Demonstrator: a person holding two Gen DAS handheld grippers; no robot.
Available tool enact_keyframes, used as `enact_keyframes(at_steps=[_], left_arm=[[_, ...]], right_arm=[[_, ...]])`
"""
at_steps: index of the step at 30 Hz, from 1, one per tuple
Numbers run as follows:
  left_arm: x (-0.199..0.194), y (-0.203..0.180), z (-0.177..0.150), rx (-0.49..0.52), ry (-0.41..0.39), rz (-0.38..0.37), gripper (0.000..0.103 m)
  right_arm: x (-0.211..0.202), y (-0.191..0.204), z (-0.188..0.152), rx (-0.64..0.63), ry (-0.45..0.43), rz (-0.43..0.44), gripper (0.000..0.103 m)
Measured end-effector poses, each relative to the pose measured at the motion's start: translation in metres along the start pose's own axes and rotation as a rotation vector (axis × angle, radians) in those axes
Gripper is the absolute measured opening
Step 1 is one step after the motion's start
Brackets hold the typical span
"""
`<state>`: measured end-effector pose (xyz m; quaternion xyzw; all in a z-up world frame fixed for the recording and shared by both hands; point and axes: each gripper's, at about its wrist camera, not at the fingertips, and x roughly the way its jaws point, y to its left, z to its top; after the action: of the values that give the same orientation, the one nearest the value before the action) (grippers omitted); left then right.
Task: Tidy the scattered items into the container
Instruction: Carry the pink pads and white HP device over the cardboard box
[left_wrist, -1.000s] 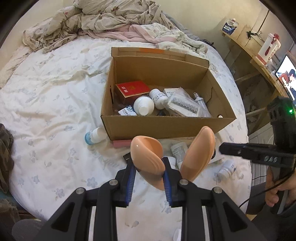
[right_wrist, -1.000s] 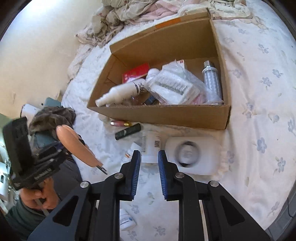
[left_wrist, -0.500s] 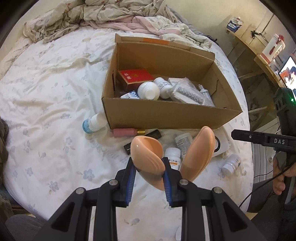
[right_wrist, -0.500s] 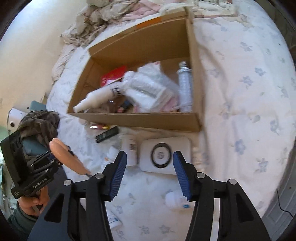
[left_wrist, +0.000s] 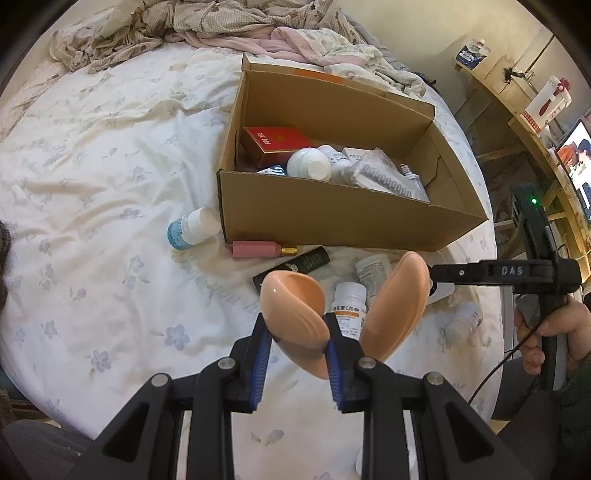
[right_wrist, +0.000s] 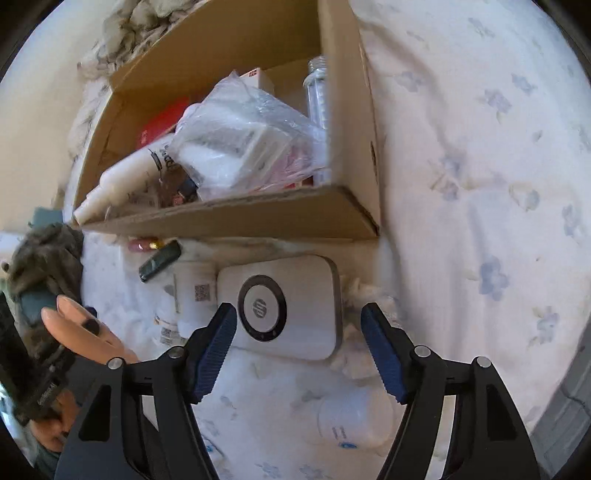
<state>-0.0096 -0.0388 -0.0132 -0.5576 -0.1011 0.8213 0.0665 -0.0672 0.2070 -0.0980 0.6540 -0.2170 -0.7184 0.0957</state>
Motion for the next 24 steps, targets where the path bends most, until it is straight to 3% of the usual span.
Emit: enact_keyframes(at_steps=[6,12,14,16,18,24], left_arm=[[0.002,0.007,0.000,-0.019,-0.001,-0.016,0.028],[0.004,0.010,-0.001,-0.030,0.003,-0.016,0.028],[0.004,0.010,0.000,-0.034,0.005,-0.014,0.028],[0.005,0.011,0.001,-0.041,0.009,-0.012,0.028],[0.005,0.011,0.002,-0.046,0.011,-0.009,0.028],[-0.005,0.012,0.005,-0.043,0.007,0.006,0.028]], right_arm=[[-0.003,0.002,0.001,0.021,0.016,0.181,0.071],[-0.016,0.028,0.004,-0.080,-0.006,0.257,0.064],[-0.009,0.037,-0.001,-0.107,0.007,0.238,0.063],[0.008,0.041,-0.002,-0.133,0.035,0.188,0.054],[0.022,0.046,-0.001,-0.163,0.054,0.132,0.023],[0.006,0.048,-0.001,-0.200,0.004,0.107,0.020]])
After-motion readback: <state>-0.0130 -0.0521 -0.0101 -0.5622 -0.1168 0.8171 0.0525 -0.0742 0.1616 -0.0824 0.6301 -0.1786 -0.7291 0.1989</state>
